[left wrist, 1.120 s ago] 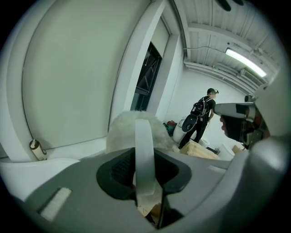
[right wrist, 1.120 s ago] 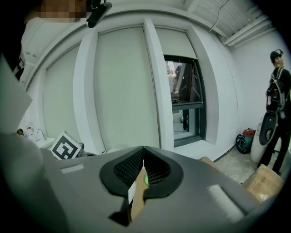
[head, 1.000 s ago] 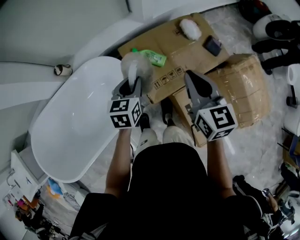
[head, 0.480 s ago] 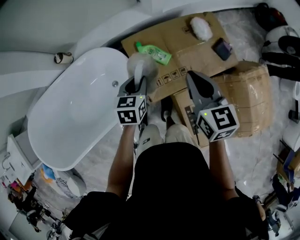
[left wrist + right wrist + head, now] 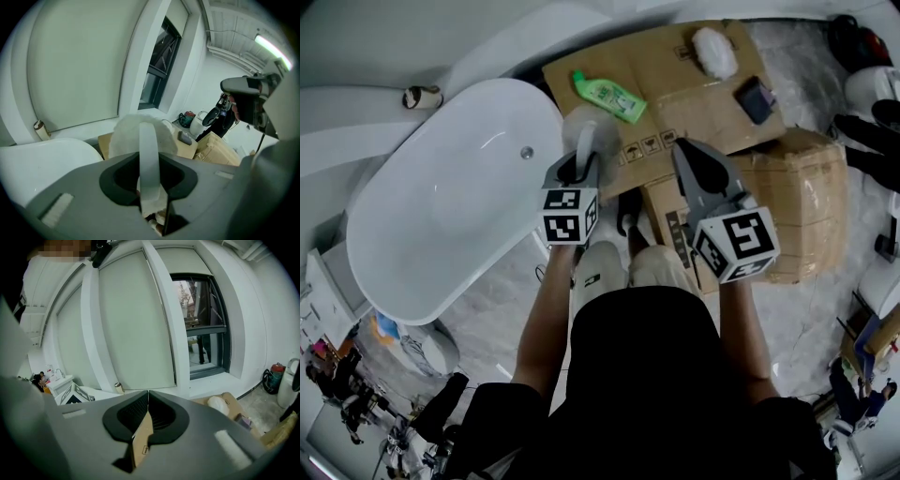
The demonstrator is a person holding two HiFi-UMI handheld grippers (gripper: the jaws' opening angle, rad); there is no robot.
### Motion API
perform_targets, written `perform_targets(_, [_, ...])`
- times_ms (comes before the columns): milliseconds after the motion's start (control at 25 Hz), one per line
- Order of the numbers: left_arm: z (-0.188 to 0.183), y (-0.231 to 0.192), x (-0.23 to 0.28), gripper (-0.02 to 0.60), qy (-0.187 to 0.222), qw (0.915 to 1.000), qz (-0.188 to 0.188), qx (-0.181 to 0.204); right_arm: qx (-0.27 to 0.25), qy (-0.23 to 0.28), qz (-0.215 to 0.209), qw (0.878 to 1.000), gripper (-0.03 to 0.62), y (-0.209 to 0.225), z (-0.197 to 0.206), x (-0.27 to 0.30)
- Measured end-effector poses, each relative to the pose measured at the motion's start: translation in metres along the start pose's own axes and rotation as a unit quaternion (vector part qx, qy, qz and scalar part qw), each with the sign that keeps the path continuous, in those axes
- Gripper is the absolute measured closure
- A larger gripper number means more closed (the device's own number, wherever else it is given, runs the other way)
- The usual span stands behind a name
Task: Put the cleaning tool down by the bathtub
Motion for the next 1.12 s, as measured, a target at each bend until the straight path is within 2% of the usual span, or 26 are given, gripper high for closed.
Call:
perform_targets(600, [0.038, -0.006, 0.040, 0.499, -0.024, 0.9992, -0.018, -0.027, 0.003, -0.025, -0.022, 0.999, 0.585, 0.018, 0.029, 0.025])
perform_targets(1120, [0.062, -0.006, 0.073, 0.499, -0.049, 0.9979, -0.010, -0.042, 0.013, -0.044, -0.027, 0.999, 0.585, 0.019, 0.053, 0.040])
Point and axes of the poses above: the fingertips, and each gripper's own axes: x forward along the fingers, y to its right, z out of its underside, the point moved 10 cm from there along -x, backward along the fingers, and after that the axes turned 7 degrees about z, right-handed, at the moved point
